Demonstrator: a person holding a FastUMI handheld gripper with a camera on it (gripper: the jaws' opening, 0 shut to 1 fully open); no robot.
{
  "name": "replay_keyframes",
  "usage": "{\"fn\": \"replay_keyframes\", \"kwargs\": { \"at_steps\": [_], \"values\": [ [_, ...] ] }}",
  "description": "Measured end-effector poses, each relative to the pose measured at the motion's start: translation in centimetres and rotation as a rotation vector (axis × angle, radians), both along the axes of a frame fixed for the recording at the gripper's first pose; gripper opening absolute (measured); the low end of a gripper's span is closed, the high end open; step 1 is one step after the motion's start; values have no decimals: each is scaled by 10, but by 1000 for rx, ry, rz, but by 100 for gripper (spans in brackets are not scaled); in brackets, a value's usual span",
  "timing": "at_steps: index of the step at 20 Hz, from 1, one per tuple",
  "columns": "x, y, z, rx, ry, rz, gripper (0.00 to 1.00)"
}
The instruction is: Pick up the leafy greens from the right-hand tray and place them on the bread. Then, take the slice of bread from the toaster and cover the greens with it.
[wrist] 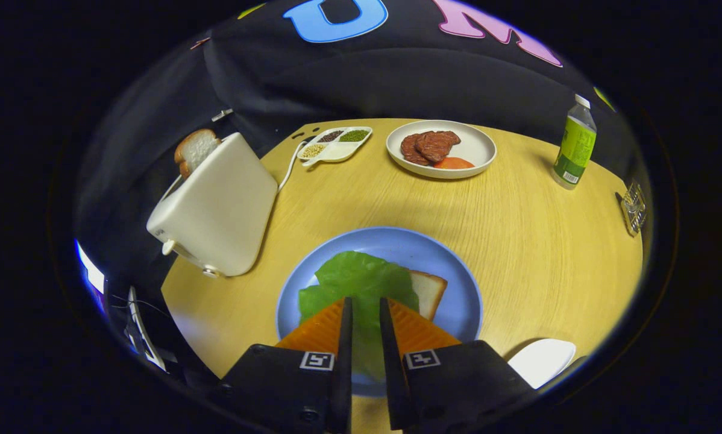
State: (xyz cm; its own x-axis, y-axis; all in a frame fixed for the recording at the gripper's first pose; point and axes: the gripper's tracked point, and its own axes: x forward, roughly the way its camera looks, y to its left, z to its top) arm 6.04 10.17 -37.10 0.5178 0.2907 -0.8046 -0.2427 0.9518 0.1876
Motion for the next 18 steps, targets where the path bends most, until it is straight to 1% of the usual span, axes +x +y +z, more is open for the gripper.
{"fn": "replay_keyframes", "kwargs": {
  "at_steps": [2,3,6,7,8,9,10,11,14,18],
  "values": [
    [-4,1,3,2,-3,-5,42],
    [-5,-1,8,-2,-11,-7,52],
    [-3,-3,28,-7,-48,-22,64],
    [-3,-5,38,-10,-66,-27,76],
    [-1,-6,48,-11,-88,-30,78],
    [1,-5,56,-18,-114,-31,90],
    [4,-7,72,-25,-143,-29,98],
    [8,-8,84,-37,-175,-27,100],
    [21,0,127,-48,-278,-18,99],
    [37,27,177,-12,-381,-8,99]
  ]
}}
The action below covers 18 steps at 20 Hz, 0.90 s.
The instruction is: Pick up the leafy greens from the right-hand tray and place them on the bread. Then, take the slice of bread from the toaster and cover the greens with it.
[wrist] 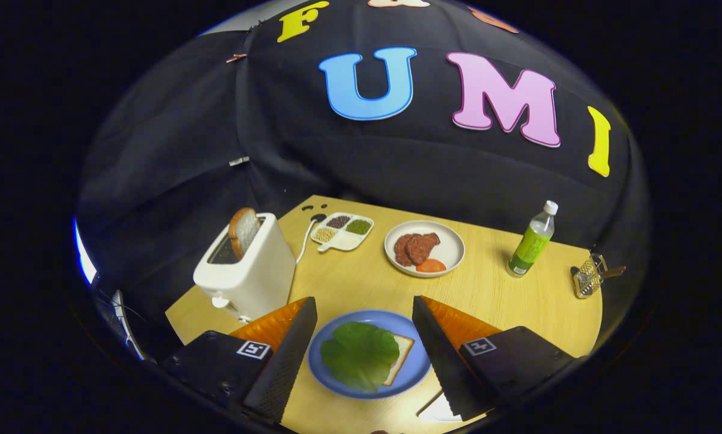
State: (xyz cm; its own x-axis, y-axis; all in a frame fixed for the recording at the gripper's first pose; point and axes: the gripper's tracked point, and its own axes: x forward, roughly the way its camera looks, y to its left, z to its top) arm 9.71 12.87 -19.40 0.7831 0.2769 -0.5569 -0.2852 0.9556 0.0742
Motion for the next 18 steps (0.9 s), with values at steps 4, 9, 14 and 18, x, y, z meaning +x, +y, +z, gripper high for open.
{"fn": "replay_keyframes", "kwargs": {
  "at_steps": [4,9,14,18],
  "values": [
    [16,34,31,38,-57,29,99],
    [40,82,46,36,-92,87,99],
    [54,139,36,45,-86,138,99],
    [61,183,18,26,-76,210,99]
  ]
}}
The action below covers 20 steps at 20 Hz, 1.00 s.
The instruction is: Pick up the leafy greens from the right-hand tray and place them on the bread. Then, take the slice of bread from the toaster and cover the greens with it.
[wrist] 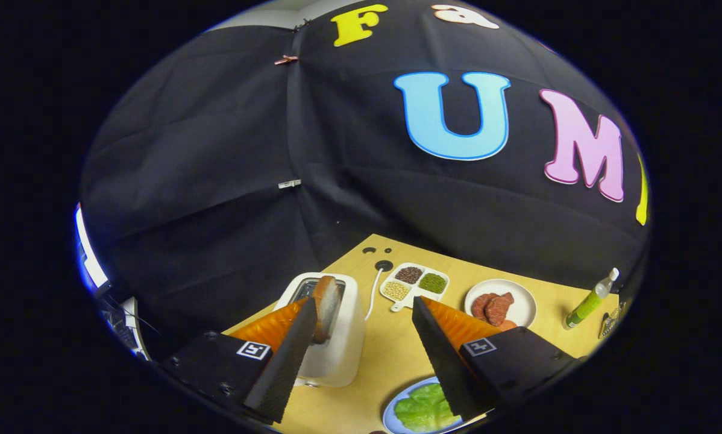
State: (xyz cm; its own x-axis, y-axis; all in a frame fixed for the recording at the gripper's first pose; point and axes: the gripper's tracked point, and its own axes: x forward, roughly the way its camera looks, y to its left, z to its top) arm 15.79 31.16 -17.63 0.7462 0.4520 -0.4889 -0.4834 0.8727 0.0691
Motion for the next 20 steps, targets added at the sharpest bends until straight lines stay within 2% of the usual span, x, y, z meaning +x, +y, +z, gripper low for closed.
{"fn": "replay_keyframes", "kwargs": {
  "at_steps": [6,14,16,17,20],
  "values": [
    [9,46,-32,-33,39,65,99],
    [32,67,-80,-82,95,35,99],
    [36,73,-87,-91,95,33,95],
    [36,76,-90,-98,97,35,89],
    [39,74,-91,-140,78,21,76]
  ]
}}
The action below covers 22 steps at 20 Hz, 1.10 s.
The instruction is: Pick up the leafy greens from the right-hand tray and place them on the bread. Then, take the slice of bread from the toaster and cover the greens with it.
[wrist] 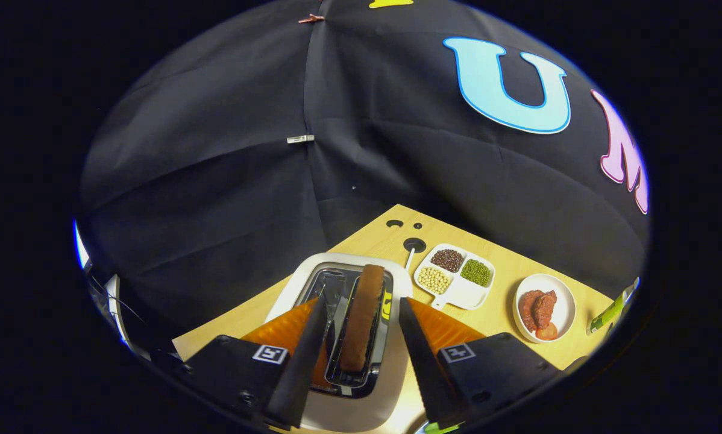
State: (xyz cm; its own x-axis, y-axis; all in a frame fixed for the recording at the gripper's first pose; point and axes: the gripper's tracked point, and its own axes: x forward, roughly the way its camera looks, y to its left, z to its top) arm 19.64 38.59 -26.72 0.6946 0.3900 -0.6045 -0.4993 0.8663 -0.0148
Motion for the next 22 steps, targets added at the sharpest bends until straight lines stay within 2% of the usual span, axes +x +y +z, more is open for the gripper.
{"fn": "replay_keyframes", "kwargs": {
  "at_steps": [4,7,8,12,18,22],
  "values": [
    [-4,8,-11,-1,69,0,24],
    [-1,6,-9,-8,100,11,24],
    [-1,9,-10,-2,113,16,20],
    [-7,9,1,-18,93,47,16],
    [-3,4,43,15,37,34,16],
    [1,-5,85,86,-7,4,15]
  ]
}}
